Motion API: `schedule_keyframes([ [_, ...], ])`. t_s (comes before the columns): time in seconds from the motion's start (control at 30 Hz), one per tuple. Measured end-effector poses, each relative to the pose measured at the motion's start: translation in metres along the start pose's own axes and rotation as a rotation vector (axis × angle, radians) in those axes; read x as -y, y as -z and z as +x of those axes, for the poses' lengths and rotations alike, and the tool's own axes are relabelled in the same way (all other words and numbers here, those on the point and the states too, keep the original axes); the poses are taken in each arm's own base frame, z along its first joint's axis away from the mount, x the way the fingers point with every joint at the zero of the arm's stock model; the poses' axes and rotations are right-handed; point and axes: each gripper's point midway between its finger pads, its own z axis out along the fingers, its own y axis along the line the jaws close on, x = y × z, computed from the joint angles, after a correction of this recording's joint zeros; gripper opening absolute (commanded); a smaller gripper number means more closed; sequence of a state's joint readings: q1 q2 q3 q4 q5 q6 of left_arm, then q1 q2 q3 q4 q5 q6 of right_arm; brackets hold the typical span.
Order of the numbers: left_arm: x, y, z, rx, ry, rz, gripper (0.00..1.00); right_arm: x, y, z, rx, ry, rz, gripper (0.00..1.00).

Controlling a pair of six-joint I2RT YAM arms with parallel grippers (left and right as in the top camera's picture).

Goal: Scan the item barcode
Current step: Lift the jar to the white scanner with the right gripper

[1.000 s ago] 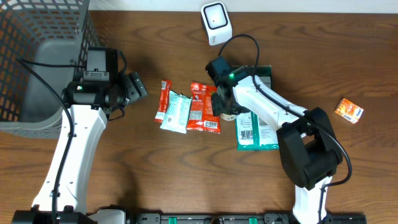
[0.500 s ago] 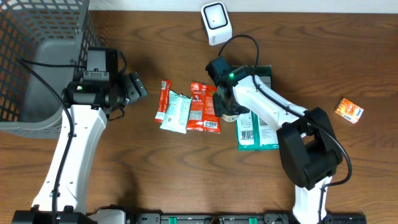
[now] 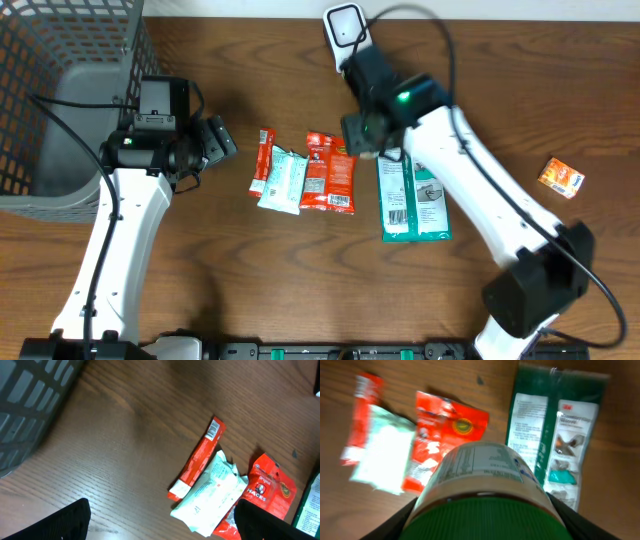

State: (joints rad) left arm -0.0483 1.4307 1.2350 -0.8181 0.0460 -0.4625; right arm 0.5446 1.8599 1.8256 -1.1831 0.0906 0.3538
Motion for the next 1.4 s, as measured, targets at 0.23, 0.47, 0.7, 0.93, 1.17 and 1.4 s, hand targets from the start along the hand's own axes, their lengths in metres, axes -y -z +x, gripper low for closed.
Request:
schedule_keyframes([
  [0.23,0.0,0.0,0.0,-0.001,0.0,0.0,0.92,0.001,0.098,-0.059,0.233,-0.02,-0.106,0.37],
  [0.47,0.0,0.0,0.0,-0.001,0.0,0.0,0.92,-0.008,0.123,-0.11,0.451,-0.028,-0.171,0.31],
  [0.7,0.0,0.0,0.0,-0.001,0.0,0.0,0.92,-0.018,0.098,-0.172,0.64,-0.036,-0.157,0.21],
  [0.93,0.0,0.0,0.0,-0.001,0.0,0.0,0.92,-0.018,0.035,-0.218,0.747,-0.006,-0.051,0.24],
  [1.17,0.0,0.0,0.0,-0.001,0.0,0.0,0.92,-0.023,-0.021,-0.252,0.857,0.039,-0.013,0.24],
  [1.4,0.0,0.0,0.0,-0.001,0.0,0.0,0.92,-0.002,-0.07,-0.267,0.894,0.056,0.038,0.2],
])
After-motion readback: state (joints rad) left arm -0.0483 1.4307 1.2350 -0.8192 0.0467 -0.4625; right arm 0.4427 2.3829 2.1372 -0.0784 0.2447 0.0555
